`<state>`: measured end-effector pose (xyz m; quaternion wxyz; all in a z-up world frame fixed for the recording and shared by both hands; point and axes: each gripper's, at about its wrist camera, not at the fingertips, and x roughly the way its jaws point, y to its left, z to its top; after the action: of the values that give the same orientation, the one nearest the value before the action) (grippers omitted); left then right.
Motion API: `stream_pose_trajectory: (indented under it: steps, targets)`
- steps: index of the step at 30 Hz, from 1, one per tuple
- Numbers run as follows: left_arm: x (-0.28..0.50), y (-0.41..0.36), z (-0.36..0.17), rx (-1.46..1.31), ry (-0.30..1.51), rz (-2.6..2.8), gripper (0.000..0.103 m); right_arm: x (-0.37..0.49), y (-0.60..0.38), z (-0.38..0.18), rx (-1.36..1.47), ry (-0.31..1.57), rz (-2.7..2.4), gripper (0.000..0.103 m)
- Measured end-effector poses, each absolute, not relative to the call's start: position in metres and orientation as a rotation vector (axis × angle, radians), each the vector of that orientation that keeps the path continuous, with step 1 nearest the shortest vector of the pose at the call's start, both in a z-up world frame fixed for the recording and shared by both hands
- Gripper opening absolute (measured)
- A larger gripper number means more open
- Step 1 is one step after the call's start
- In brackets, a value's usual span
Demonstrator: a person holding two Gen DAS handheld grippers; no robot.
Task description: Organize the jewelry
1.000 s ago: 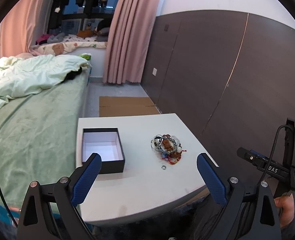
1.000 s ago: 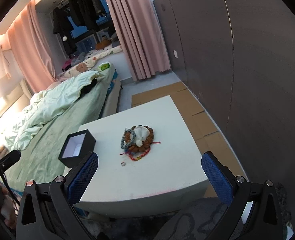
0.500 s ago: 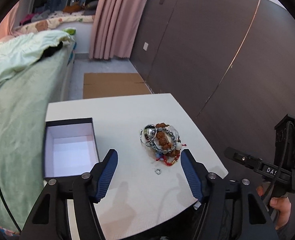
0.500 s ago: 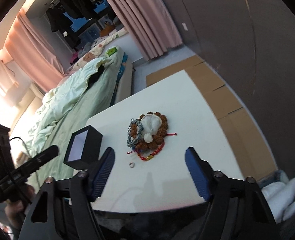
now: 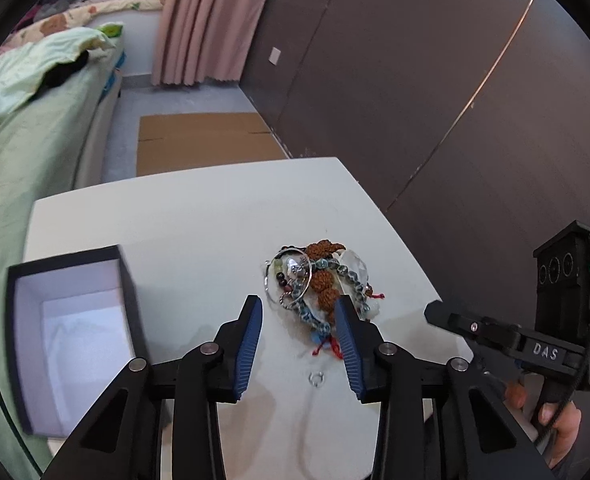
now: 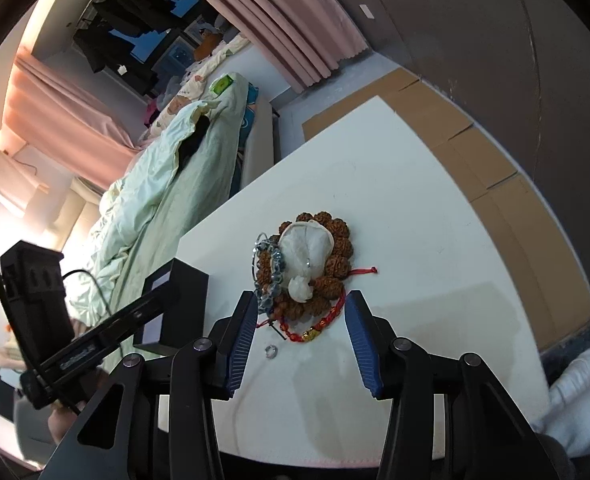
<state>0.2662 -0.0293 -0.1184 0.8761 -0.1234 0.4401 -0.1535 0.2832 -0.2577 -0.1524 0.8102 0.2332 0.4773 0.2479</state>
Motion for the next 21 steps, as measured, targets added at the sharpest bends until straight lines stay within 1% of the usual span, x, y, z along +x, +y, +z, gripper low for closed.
stream_pose_trajectory:
  steps: [1, 2, 3, 4, 12, 15, 17, 19, 21]
  targets:
    - [0.27, -0.031, -0.121, -0.255, 0.925, -0.327, 0.039, 0.284, -0.257, -0.154, 0.503, 1.025, 0.533, 0.046]
    - [0.275, -0.032, -0.124, -0.251, 0.932, -0.334, 0.039, 0.286, -0.256, -0.158, 0.509, 1.033, 0.54, 0.041]
    - [0.281, -0.034, -0.128, -0.244, 0.939, -0.344, 0.039, 0.288, -0.256, -0.16, 0.523, 1.04, 0.552, 0.033]
    - [0.285, -0.036, -0.131, -0.237, 0.946, -0.348, 0.038, 0.29, -0.255, -0.162, 0.541, 1.044, 0.571, 0.03]
    - [0.305, -0.051, -0.15, -0.193, 0.975, -0.392, 0.032, 0.298, -0.249, -0.161, 0.554, 1.036, 0.59, 0.029]
    - [0.307, -0.05, -0.157, -0.21, 0.973, -0.401, 0.024, 0.301, -0.244, -0.161, 0.544, 1.039, 0.595, 0.029]
    - [0.309, -0.049, -0.158, -0.229, 0.962, -0.413, 0.009, 0.304, -0.239, -0.161, 0.533, 1.047, 0.602, 0.027]
    - [0.309, -0.048, -0.157, -0.23, 0.953, -0.42, 0.004, 0.306, -0.235, -0.162, 0.521, 1.057, 0.611, 0.025]
    - [0.308, -0.046, -0.156, -0.236, 0.946, -0.422, 0.002, 0.31, -0.231, -0.162, 0.5, 1.06, 0.605, 0.024]
